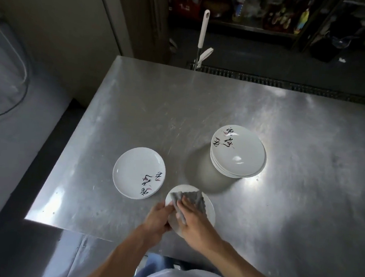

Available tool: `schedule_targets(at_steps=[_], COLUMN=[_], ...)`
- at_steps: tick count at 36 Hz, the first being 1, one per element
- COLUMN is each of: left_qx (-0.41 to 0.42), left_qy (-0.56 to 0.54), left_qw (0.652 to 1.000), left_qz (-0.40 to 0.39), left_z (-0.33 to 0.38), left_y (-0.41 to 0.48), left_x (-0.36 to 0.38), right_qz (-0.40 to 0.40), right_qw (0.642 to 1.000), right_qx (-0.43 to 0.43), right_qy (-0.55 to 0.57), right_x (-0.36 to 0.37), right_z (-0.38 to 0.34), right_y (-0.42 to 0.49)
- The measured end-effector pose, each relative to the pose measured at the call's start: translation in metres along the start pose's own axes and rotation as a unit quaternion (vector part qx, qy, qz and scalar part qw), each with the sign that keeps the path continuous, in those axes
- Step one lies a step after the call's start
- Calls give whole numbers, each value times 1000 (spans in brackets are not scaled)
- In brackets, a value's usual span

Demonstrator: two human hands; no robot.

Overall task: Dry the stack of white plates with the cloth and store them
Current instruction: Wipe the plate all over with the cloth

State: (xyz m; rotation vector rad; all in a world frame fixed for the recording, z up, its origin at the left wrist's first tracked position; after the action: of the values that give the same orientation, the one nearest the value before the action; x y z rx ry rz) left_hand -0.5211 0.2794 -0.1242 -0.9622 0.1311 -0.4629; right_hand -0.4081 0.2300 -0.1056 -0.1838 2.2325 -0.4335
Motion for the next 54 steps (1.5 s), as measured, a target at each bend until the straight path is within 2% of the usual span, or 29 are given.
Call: schedule_targets(at_steps=[3, 6, 9, 14, 16, 18, 20, 22, 24, 25, 29, 33, 36, 38, 40, 41, 43, 44, 46, 49, 50, 54], left_qx=[-11, -8, -2, 11, 23, 37, 45, 41, 30, 29, 47, 39, 49, 58, 57, 53, 46, 43, 47, 61, 62, 58], left_qy=[-10, 1, 8, 10, 32, 58, 73, 59, 39, 38, 62, 63, 75, 60, 8, -27, -90, -110, -127, -114, -105, -74], left_qw=[1000, 1000, 1000, 1000, 998, 996, 995, 996, 998, 998, 995, 995, 994, 995, 998, 998, 995, 993, 990, 990, 991, 993], left_qz=[6, -1, -9, -28, -44, -53, -52, -43, -33, -33, -59, -66, -69, -49, -7, 7, 1, -16, -38, -50, -52, -65], left_z=[-7, -13, -17, -18, -16, -12, -8, -8, -10, -10, -5, -1, 1, 0, -10, -16, -22, -24, -23, -20, -19, -15], left_y=[3, 1, -2, -6, -7, -6, -5, -4, -4, -5, -7, -7, -9, -8, -6, -5, -9, -11, -13, -11, -12, -9], left_x=[-5, -6, -5, -5, -2, 2, 3, 1, -1, -1, 1, 4, 6, 6, 6, 7, 14, 18, 21, 17, 15, 5], right_qz=[-25, -34, -30, 43, 67, 33, -11, 16, 66, 62, -38, 53, 10, -19, 32, 59, 84, 85, 64, -8, -21, 38], right_qw=[997, 995, 997, 980, 983, 990, 989, 989, 993, 995, 989, 993, 985, 983, 987, 989, 983, 981, 982, 977, 976, 989], right_qx=[-46, -46, -8, 111, 59, -50, -92, -92, -42, -18, -118, -57, -156, -165, -116, -61, 28, 31, -34, -167, -183, -77], right_qy=[63, 82, 64, 158, 158, 130, 119, 118, 93, 76, 80, 85, 68, 78, 103, 120, 162, 174, 174, 133, 118, 123], right_x=[-1, -3, -6, -19, -20, -7, 5, 0, -11, -12, -2, -19, -14, -12, -21, -26, -32, -32, -28, -15, -13, -23], right_z=[14, 33, 49, 52, 37, 18, 13, 23, 41, 46, 34, 42, 22, 22, 31, 36, 41, 39, 26, 9, 9, 25], right_y=[-25, -41, -36, 0, 12, 14, 9, 13, 19, 20, 8, 15, 8, 5, 15, 21, 28, 29, 25, 10, 10, 20])
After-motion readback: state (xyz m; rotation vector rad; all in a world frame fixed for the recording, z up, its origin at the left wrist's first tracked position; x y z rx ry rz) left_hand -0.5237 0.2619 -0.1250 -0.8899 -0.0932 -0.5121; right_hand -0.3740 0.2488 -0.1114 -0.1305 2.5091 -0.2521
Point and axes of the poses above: each hand's wrist, its own y-axis towards the middle knuckle, its own x-axis out of the palm, z = x × y, the point moved 4 cm from there along y, towards the middle knuckle, and after that the axes turned 8 degrees about y, right-handed, at the moved point
